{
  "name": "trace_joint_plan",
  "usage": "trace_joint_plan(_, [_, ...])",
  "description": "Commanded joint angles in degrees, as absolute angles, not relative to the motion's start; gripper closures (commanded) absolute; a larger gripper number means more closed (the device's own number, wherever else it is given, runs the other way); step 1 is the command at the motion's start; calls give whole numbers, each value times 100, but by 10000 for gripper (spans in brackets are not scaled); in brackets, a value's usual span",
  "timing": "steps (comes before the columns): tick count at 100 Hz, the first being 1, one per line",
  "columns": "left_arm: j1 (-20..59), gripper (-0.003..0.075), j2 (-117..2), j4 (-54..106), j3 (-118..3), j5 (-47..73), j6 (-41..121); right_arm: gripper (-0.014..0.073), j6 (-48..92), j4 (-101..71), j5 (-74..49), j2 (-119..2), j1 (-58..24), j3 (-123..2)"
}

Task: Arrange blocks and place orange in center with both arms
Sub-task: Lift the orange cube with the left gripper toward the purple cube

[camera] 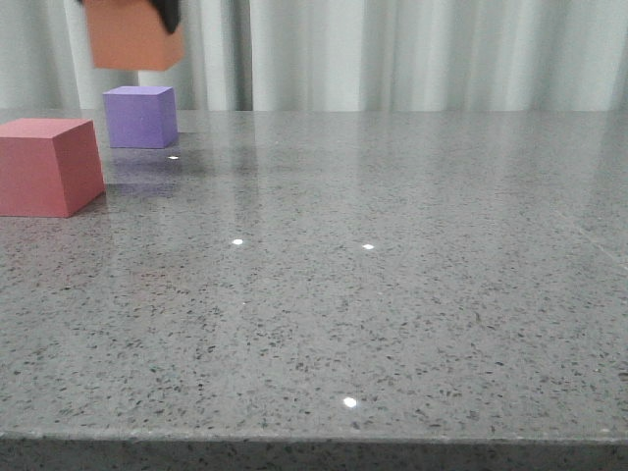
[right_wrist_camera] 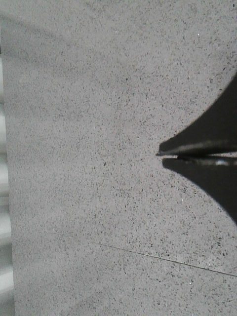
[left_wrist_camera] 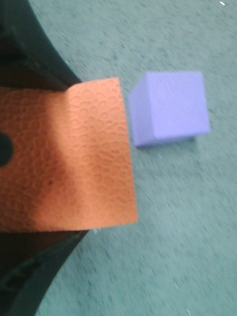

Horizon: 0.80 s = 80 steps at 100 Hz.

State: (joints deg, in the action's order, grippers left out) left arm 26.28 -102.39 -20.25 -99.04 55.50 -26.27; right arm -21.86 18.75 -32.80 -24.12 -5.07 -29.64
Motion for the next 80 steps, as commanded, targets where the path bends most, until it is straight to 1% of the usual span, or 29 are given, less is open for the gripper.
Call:
trace_joint_plan(1, [2412,512,-9827,-2090,-9739,5063,-2586,704,-2154,1966,-2857,-2433,-479,-3117])
trace_joint_plan(8, [2200,512,-9790,-1917,-9520,4793,-2518,704,-2154,1966,-2857,-2433,-479,-3117])
trace_joint_plan(25, [1798,512,-9800,-791,-9314,4320,-1611,704,-2154,1966,-2857,-2433,-479,-3117])
trace_joint_plan(52, [1554,512,-9800,-803,-8995,4079,-1551,704,-2154,1966,-2857,-2433,-479,-3117])
trace_joint_plan(80, [1557,512,-9800,-793,-8657,3584,-1548,704,-2154,1966,-2857,-2433,-479,-3117])
